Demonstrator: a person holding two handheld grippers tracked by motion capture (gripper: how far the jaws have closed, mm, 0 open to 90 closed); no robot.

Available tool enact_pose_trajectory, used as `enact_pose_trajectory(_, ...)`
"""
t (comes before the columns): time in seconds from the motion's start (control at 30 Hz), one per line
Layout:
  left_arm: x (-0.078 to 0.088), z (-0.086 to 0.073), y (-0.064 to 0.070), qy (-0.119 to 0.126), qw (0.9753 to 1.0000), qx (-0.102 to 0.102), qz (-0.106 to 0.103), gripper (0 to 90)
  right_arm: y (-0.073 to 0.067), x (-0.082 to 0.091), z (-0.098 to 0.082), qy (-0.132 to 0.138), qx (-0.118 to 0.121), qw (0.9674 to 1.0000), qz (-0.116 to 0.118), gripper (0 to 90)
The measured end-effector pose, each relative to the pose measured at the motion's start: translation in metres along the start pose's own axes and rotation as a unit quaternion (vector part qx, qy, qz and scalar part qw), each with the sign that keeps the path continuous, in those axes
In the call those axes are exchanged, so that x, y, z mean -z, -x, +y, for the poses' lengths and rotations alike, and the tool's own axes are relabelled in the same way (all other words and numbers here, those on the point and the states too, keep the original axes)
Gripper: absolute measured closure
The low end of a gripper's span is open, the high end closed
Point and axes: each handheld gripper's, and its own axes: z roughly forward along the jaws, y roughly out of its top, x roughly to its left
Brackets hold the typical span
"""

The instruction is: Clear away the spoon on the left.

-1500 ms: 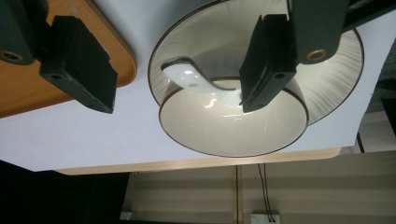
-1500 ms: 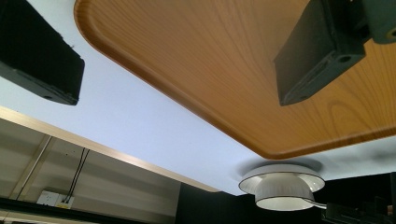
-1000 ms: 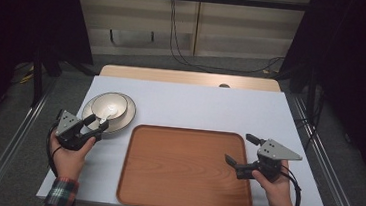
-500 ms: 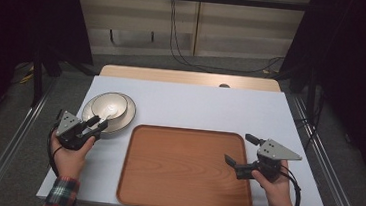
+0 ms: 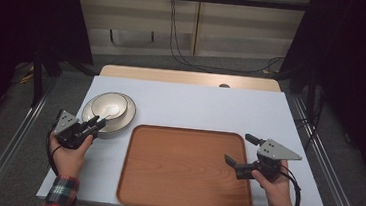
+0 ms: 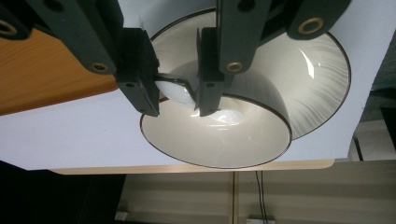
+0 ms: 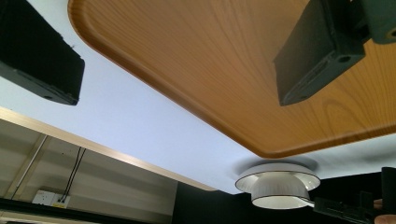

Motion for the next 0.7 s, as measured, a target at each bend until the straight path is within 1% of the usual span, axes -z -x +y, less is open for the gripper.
enact_pose_trajectory(0.1,0.001,0.001,-0.001,0.005,1.0000,0.004,-0.003,71.8,0.000,0.000,0.000,-0.001,0.000,1.0000,0.002,1.2)
enact_pose_trajectory(0.23,0.002,0.001,-0.002,0.009,0.9998,0.012,-0.010,76.4,0.000,0.000,0.000,-0.003,0.002,1.0000,0.006,1.2)
enact_pose_trajectory(0.27,0.002,0.001,-0.003,0.012,0.9998,0.017,-0.007,76.8,0.000,0.000,0.000,-0.003,0.001,1.0000,0.007,1.2)
enact_pose_trajectory(0.33,0.001,0.003,-0.007,0.027,0.9992,0.029,-0.009,78.8,0.000,0.000,0.000,-0.001,-0.001,1.0000,0.000,1.2)
enact_pose_trajectory(0.37,0.001,0.004,-0.008,0.031,0.9990,0.030,-0.009,79.2,0.000,0.000,0.000,-0.001,-0.002,1.0000,-0.002,1.2)
enact_pose_trajectory(0.4,0.001,0.005,-0.009,0.033,0.9988,0.034,-0.008,79.8,0.000,0.000,0.000,0.000,-0.001,1.0000,-0.003,1.2)
enact_pose_trajectory(0.43,0.001,0.005,-0.010,0.037,0.9986,0.038,-0.012,80.2,0.000,0.000,0.000,0.001,-0.002,1.0000,-0.002,1.2)
enact_pose_trajectory(0.47,0.001,0.005,-0.010,0.037,0.9986,0.038,-0.012,80.3,0.000,0.000,0.000,0.001,-0.002,1.0000,-0.002,1.2)
enact_pose_trajectory(0.5,0.002,0.008,-0.013,0.045,0.9979,0.045,-0.014,80.4,0.001,0.001,0.000,-0.002,-0.001,1.0000,0.001,1.2)
enact_pose_trajectory(0.6,0.002,0.010,-0.014,0.052,0.9976,0.045,-0.012,80.9,0.001,0.000,0.000,-0.004,-0.002,1.0000,0.004,1.2)
enact_pose_trajectory(0.63,0.002,0.011,-0.016,0.051,0.9977,0.042,-0.016,81.3,0.001,0.000,0.000,-0.004,-0.003,1.0000,0.001,1.2)
enact_pose_trajectory(0.67,0.002,0.014,-0.018,0.053,0.9978,0.036,-0.020,81.6,0.001,0.000,0.000,-0.003,-0.002,1.0000,0.004,1.2)
enact_pose_trajectory(0.7,0.001,0.015,-0.018,0.058,0.9972,0.042,-0.020,82.0,0.001,0.000,0.000,-0.003,-0.003,1.0000,0.004,1.2)
